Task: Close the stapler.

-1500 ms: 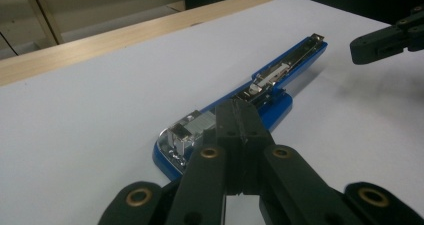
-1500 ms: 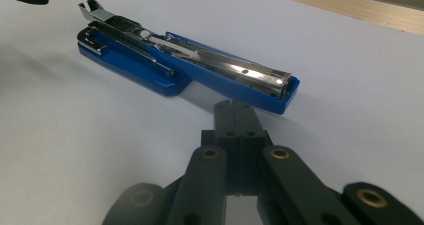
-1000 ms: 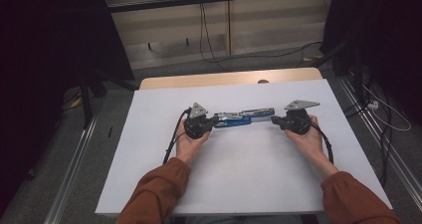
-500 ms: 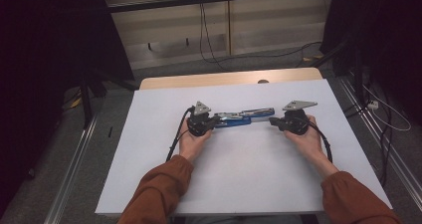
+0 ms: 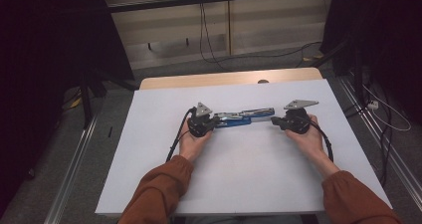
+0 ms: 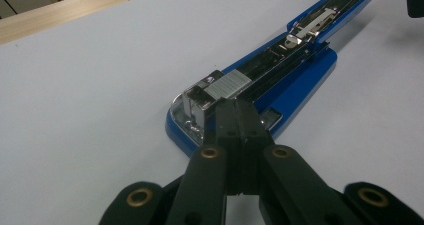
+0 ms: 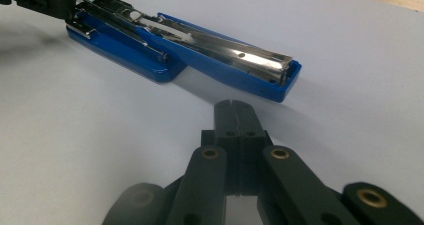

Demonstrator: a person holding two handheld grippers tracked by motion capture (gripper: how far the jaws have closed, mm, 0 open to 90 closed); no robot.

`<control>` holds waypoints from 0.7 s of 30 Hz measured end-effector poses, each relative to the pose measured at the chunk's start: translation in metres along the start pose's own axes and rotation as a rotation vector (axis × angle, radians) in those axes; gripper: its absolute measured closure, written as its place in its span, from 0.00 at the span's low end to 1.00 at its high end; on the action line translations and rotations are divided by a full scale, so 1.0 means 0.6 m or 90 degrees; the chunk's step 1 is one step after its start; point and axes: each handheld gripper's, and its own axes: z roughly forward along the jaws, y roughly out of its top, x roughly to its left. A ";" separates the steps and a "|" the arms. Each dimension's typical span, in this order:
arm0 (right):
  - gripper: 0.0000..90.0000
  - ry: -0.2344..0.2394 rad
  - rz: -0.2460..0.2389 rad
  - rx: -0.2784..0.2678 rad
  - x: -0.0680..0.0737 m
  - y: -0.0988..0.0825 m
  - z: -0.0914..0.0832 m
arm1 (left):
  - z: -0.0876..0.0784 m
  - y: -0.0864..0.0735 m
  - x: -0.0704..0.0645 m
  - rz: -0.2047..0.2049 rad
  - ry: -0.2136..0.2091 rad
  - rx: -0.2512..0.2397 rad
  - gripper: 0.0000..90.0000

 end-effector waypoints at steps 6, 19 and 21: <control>1.00 -0.005 0.005 0.013 -0.002 0.000 0.002 | 0.000 0.000 -0.001 0.000 0.004 0.000 1.00; 1.00 -0.014 -0.001 0.029 -0.007 0.005 0.014 | 0.001 0.001 -0.002 -0.005 0.003 0.000 1.00; 1.00 -0.016 0.001 0.028 -0.008 0.009 0.015 | 0.001 0.001 -0.002 -0.006 0.003 0.001 1.00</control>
